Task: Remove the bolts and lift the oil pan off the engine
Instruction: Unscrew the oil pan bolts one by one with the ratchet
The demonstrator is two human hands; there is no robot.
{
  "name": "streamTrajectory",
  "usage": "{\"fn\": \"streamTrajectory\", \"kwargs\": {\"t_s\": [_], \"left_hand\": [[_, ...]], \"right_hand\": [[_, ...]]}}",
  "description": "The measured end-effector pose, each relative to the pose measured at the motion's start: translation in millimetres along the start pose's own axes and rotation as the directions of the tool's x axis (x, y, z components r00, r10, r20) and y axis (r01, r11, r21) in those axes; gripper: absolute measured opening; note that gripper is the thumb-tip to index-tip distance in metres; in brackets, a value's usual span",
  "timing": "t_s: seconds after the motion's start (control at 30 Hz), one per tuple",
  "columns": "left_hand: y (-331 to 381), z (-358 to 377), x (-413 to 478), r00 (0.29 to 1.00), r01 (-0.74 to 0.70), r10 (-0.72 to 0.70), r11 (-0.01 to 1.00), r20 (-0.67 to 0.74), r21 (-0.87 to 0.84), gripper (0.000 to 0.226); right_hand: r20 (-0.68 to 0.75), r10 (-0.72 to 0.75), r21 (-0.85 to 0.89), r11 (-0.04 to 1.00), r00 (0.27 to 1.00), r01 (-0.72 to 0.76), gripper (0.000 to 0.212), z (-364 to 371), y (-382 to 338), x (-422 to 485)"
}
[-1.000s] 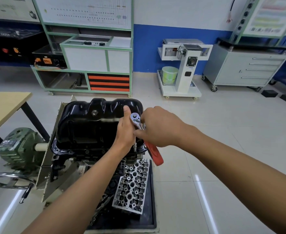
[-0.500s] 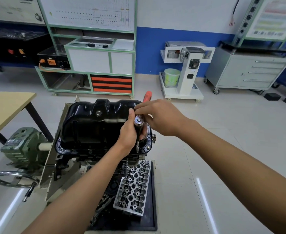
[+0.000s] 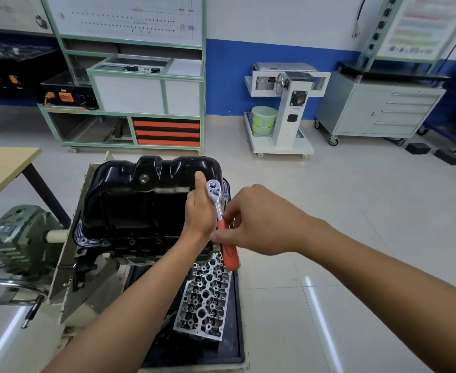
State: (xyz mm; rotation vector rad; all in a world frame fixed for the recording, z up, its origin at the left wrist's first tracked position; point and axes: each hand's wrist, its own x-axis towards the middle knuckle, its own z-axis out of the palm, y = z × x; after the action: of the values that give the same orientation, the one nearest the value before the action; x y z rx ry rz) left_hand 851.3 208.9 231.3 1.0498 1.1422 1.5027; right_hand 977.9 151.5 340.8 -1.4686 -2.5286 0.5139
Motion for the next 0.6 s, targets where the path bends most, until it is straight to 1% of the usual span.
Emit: {"fn": "streamTrajectory", "kwargs": {"t_s": [0.07,0.17,0.23,0.33,0.4,0.47,0.53,0.6], "left_hand": [[0,-1,1,1.000,0.004,-0.003,0.999,0.009,-0.033,0.076],[1,-5,2,0.999,-0.024,0.024,1.000,0.026,-0.013,0.073],[3,-9,3,0.997,-0.036,0.036,0.999,0.071,-0.012,0.074],[3,-16,7,0.996,0.007,-0.004,0.999,0.085,-0.032,0.074],[3,-20,10,0.991,0.009,-0.006,1.000,0.135,-0.025,0.078],[3,-21,10,0.979,-0.007,0.004,1.000,0.203,0.012,0.083],[5,-19,9,0.966,0.010,-0.016,1.000,0.258,0.027,0.085],[9,-16,8,0.958,0.025,-0.034,0.999,0.285,0.033,0.085]], "right_hand": [[-0.018,0.015,0.046,0.999,1.000,-0.014,0.038,6,-3,-3],[-0.021,0.033,0.115,0.993,0.999,-0.031,0.023,-4,5,-1],[-0.048,0.047,0.082,0.996,0.998,-0.043,0.013,-17,13,3],[-0.107,0.057,-0.024,0.998,0.993,-0.060,0.005,-31,24,15],[-0.183,0.041,-0.148,0.987,0.982,-0.069,0.009,-34,31,29],[-0.239,0.005,-0.217,0.975,0.971,-0.058,0.013,-35,39,46],[-0.242,-0.054,-0.230,0.973,0.969,-0.004,0.019,-32,44,61],[-0.220,-0.114,-0.252,0.966,0.969,0.057,0.023,-28,47,70]]}}
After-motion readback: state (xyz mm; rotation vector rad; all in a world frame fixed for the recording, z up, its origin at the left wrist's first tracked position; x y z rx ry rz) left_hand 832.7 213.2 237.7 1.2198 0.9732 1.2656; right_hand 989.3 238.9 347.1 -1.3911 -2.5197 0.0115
